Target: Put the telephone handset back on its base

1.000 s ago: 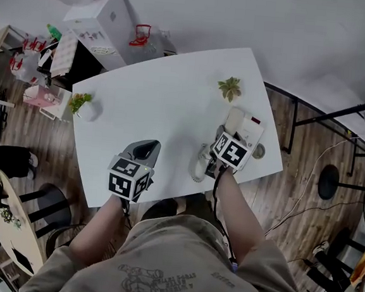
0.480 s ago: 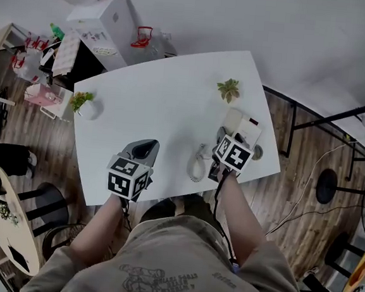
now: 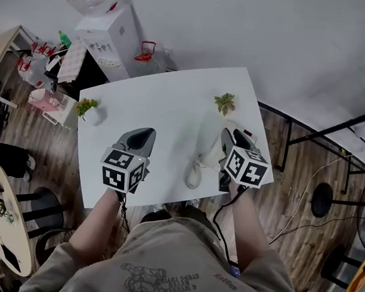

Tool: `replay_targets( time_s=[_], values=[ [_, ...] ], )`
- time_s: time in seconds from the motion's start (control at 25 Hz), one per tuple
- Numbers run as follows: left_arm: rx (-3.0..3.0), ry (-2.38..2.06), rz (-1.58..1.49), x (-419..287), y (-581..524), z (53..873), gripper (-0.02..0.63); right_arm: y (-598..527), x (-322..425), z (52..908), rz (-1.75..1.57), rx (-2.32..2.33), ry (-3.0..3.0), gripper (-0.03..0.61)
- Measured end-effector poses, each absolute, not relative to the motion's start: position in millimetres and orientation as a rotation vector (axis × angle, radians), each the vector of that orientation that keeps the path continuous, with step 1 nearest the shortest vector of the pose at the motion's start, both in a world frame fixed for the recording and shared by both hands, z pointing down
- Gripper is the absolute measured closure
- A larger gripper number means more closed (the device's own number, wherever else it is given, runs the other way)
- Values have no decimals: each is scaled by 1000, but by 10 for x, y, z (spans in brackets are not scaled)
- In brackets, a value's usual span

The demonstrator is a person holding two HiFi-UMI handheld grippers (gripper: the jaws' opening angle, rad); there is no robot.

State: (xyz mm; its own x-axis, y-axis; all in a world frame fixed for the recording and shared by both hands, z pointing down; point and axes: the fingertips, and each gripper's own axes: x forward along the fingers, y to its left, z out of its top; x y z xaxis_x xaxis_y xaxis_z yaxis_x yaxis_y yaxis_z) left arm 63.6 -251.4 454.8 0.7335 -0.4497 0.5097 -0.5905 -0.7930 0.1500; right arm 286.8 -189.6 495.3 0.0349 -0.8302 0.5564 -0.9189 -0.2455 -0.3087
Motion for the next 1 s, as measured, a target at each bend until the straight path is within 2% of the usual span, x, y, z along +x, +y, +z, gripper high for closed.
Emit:
replay_targets(
  time_s=[0.32,0.72,1.0],
  values=[
    [2883,-942,502,656,-2562,3543,613,-1939,2550,3633,542,2066,-2159,514],
    [3038,-936,305,656,-2357,2728,614,-1710,2187,2483,192,2055,-2396,551],
    [3038,-993,235,529,-2185,2502,612,-1492,1965,2272,185,2012,-2512,551]
  ],
)
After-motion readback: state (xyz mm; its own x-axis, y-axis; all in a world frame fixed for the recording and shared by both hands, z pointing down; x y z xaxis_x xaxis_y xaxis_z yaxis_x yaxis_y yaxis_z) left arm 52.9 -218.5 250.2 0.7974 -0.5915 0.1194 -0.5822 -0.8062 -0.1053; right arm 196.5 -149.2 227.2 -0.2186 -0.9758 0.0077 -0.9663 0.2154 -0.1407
